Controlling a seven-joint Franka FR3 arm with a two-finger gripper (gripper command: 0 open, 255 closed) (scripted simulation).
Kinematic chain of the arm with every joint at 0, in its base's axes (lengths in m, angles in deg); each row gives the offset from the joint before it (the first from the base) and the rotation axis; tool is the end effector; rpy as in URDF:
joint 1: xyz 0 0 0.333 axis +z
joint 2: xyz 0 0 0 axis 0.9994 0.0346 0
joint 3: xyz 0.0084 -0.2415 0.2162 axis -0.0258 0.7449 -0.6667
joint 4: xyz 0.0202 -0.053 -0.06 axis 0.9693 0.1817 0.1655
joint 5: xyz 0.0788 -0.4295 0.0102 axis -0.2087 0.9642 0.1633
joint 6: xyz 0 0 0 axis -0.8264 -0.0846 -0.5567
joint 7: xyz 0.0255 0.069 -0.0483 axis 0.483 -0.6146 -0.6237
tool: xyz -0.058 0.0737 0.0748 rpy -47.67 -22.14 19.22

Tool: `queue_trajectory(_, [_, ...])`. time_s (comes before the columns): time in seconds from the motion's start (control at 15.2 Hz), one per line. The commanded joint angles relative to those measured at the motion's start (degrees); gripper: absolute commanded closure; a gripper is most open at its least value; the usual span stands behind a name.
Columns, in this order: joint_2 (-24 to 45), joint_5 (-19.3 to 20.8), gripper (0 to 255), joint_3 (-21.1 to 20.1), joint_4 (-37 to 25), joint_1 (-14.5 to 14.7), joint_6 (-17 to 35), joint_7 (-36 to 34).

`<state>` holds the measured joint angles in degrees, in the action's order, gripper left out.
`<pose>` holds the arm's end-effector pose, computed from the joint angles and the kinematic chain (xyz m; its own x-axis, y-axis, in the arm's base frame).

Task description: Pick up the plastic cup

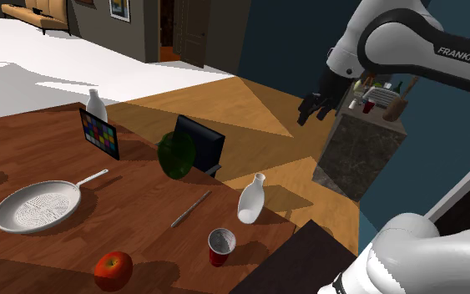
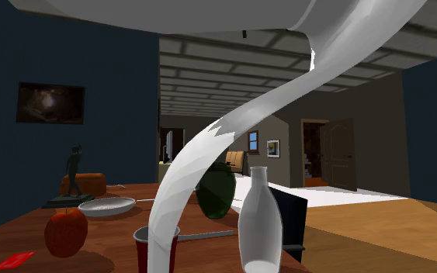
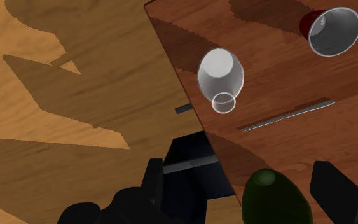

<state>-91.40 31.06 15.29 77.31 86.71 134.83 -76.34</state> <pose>0.3688 -0.0407 0.6366 0.9752 -0.0949 0.1997 -0.1111 -0.9913 0.0712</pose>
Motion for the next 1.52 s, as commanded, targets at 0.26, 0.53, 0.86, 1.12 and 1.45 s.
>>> queue_trajectory(0.26, [-0.6,-1.6,0,-0.5,7.4,0.7,5.9,-1.7])
queue_trajectory(0.53, [-0.1,-3.3,0,-1.0,14.1,1.7,12.1,-3.3])
queue_trajectory(0.86, [2.1,-5.8,0,-2.0,21.3,3.2,20.5,-5.1])
queue_trajectory(1.12, [5.5,-8.1,0,-2.8,26.1,4.8,28.0,-6.4])
queue_trajectory(1.45, [12.1,-11.5,0,-3.8,30.6,7.4,38.4,-7.6])
